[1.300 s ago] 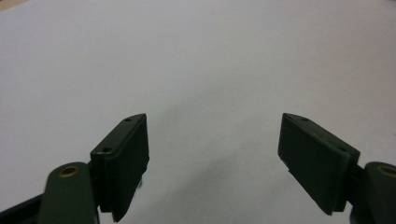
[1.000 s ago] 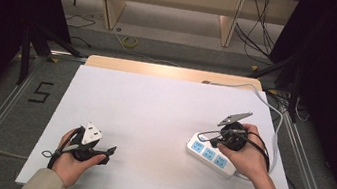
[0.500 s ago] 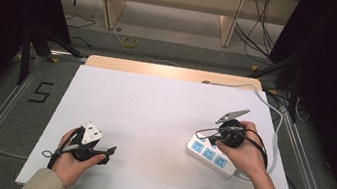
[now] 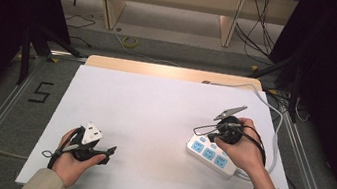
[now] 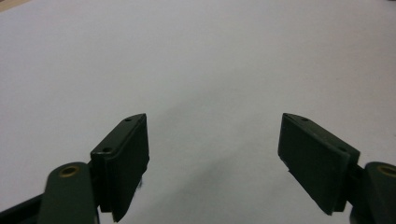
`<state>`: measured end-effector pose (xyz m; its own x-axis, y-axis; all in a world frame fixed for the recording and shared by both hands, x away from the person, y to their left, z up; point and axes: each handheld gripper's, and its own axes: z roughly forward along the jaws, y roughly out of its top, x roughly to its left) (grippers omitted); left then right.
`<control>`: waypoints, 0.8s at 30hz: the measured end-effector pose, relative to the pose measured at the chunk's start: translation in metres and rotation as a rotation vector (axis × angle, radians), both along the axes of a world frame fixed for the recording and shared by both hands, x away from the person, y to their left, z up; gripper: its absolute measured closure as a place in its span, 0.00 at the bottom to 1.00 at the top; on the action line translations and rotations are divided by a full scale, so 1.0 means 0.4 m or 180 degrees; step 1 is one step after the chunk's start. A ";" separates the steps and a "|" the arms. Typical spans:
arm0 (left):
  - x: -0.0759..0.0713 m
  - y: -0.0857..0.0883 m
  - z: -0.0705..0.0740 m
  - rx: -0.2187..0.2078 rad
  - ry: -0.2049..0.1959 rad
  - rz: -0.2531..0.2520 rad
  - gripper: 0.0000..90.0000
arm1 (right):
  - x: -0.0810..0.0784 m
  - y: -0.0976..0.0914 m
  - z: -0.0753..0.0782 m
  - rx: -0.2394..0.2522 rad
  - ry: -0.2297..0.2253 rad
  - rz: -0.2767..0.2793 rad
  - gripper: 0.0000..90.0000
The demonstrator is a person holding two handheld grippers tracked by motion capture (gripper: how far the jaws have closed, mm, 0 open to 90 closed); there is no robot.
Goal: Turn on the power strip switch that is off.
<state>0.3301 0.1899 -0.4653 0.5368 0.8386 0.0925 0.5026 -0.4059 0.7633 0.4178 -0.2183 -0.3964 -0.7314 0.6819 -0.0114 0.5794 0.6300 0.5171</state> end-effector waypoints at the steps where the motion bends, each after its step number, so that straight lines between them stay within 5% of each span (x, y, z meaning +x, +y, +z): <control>1: 0.000 0.000 0.000 0.0000 0.0001 -0.0001 0.27 | 0.002 0.000 0.000 -0.0001 -0.0001 0.0009 1.00; 24: 0.001 -0.001 0.002 -0.0002 -0.0014 -0.0007 0.27 | 0.032 0.013 -0.007 -0.0045 0.0035 -0.0012 1.00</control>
<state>0.3304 0.1896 -0.4645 0.5381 0.8376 0.0944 0.4985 -0.4066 0.7657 0.4304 -0.2131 -0.3994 -0.7289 0.6845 -0.0130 0.5874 0.6350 0.5018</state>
